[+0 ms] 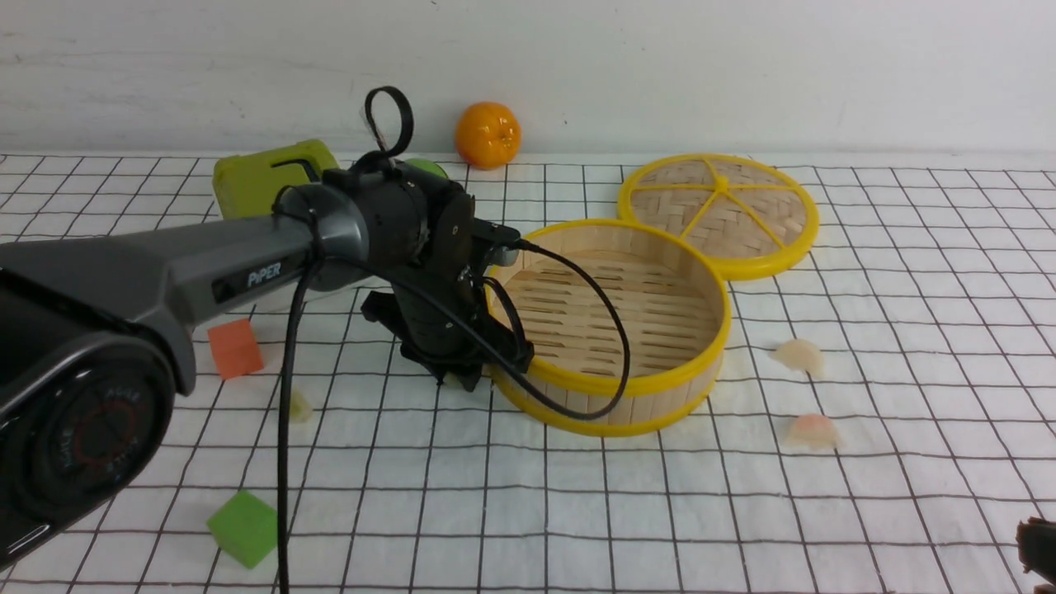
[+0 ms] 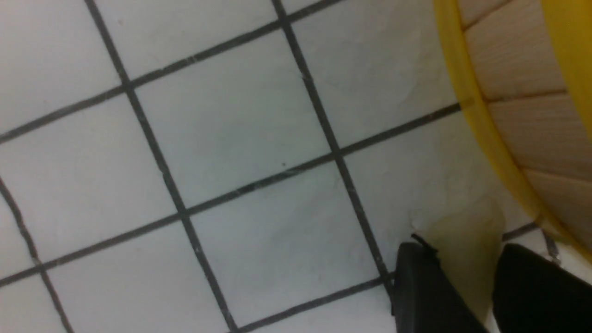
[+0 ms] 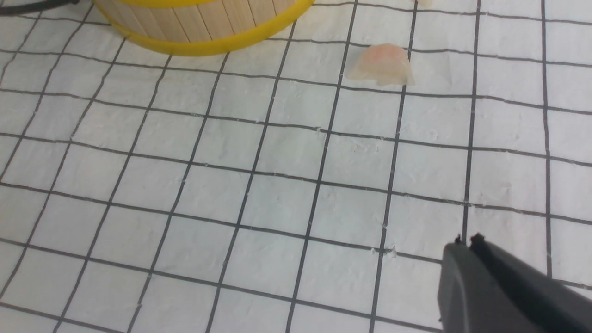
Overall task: Put the dumplings into the steamer on the table with the white tablecloth.
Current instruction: 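Reach for and grasp a dumpling on the table with the left gripper, then place the dumpling into the bamboo steamer basket with the left gripper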
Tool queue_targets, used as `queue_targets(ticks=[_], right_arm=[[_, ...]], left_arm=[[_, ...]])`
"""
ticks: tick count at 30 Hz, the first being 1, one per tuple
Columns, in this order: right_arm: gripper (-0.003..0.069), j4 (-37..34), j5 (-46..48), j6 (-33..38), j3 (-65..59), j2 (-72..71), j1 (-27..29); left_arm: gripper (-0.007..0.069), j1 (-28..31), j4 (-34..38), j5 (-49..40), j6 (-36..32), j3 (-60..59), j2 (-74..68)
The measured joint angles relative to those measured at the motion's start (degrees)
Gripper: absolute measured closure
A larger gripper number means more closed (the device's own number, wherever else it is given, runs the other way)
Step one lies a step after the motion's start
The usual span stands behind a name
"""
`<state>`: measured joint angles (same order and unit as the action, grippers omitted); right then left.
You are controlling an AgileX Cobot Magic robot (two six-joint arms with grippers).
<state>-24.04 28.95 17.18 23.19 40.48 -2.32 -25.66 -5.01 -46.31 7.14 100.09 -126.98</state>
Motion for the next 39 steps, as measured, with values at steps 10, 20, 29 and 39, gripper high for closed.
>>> queue_targets(ticks=[10,20,29,39], right_arm=[[0.0655,-0.9,-0.1,0.0,0.0,0.0,0.0],[0.0647,-1.4,-0.8,0.0,0.0,0.0,0.0],[0.0642,-1.5,-0.8,0.0,0.0,0.0,0.0],[0.0634,-1.8,-0.7,0.0,0.0,0.0,0.0]], left_arm=[[0.0434,0.0,3.4,-5.0,1.1,2.6,9.4],[0.0434,-3.0,16.8,12.4,0.2,6.8,3.4],[0.0391,-3.0,13.0,13.8,0.2,6.7,-1.8],[0.0173,-3.0,8.5,-6.5,1.6,15.6,0.6]])
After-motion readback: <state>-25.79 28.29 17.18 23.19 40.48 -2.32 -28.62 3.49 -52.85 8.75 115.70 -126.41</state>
